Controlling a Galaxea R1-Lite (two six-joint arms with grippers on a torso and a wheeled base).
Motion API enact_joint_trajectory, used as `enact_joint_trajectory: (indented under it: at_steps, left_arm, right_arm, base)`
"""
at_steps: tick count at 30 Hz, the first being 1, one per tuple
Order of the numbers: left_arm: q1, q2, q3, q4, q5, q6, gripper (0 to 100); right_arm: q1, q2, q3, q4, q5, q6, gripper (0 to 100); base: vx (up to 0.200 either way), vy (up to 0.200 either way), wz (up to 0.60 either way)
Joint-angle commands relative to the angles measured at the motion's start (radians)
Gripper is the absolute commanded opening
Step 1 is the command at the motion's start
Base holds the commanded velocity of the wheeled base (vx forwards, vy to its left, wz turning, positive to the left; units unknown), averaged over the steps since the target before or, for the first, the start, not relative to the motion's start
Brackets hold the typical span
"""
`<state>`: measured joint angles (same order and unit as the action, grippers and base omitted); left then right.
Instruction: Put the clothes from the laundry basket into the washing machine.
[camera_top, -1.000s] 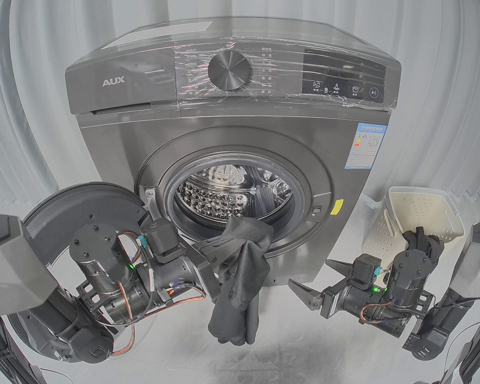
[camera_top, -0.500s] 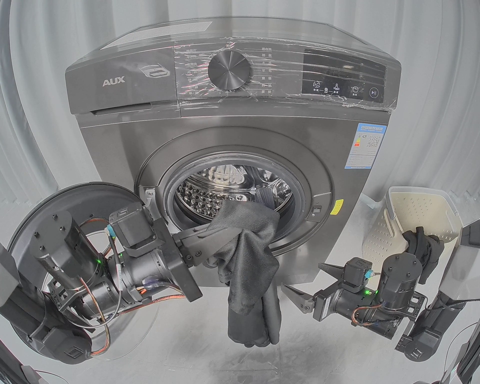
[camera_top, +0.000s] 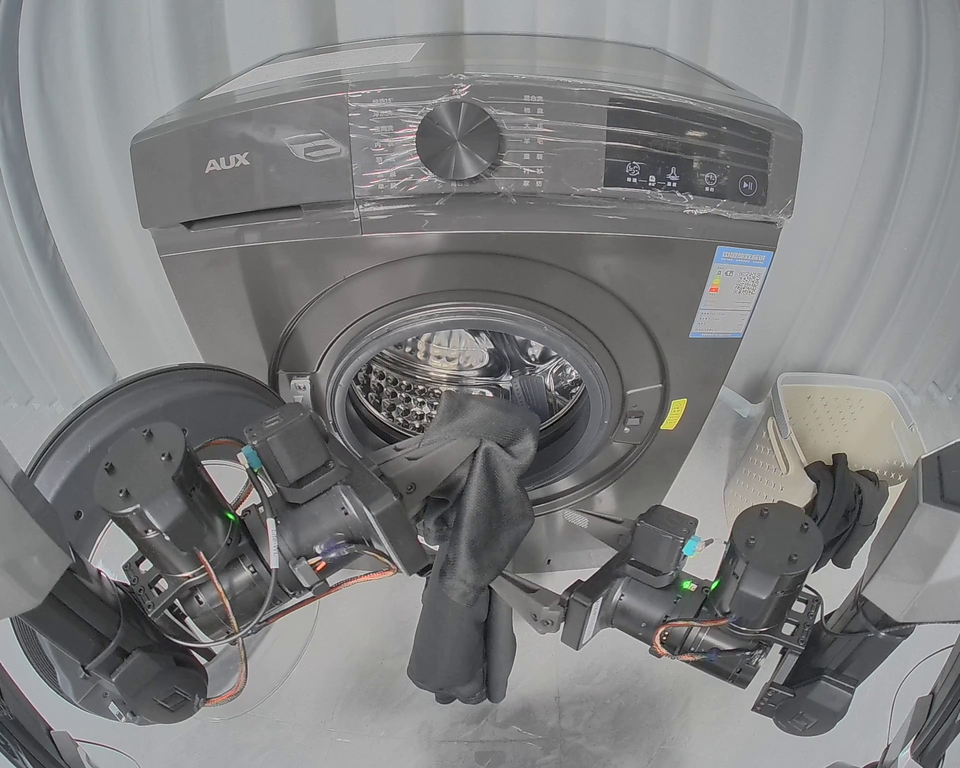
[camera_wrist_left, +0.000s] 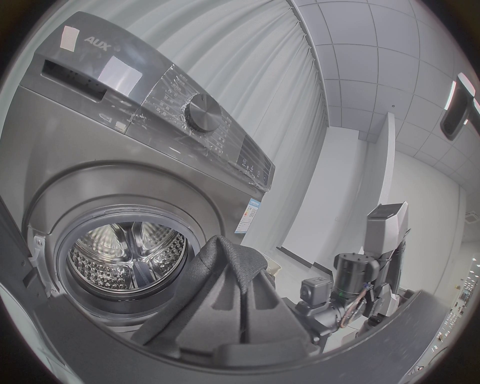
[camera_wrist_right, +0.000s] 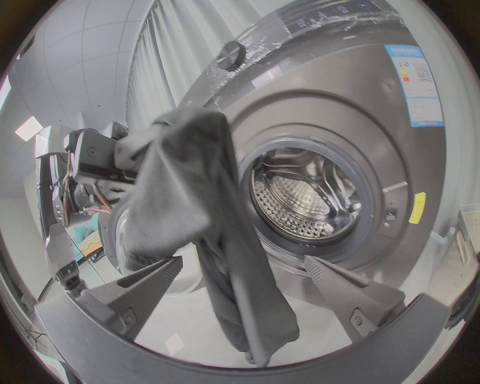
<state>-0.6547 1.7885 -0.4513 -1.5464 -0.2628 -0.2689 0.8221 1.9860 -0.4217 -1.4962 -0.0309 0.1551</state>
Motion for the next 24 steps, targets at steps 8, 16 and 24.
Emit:
enact_joint_trajectory:
  at_steps: [8,16,24]
  left_arm:
    - [-0.029,0.051,-0.029,-0.001,0.03,0.007,0]
    - [-0.033,0.051,-0.023,-0.001,0.031,0.008,0]
    - [-0.033,0.051,-0.033,-0.001,0.05,0.005,0]
  right_arm:
    - [0.048,0.088,-0.155,-0.003,0.02,-0.002,100]
    - [0.02,0.109,-0.249,0.002,-0.029,0.0,100]
    - [0.008,0.103,-0.244,0.004,-0.043,0.0,0]
  base:
    - [0.0,0.0,0.0]
    - [0.0,0.0,0.0]
    - [0.0,0.0,0.0]
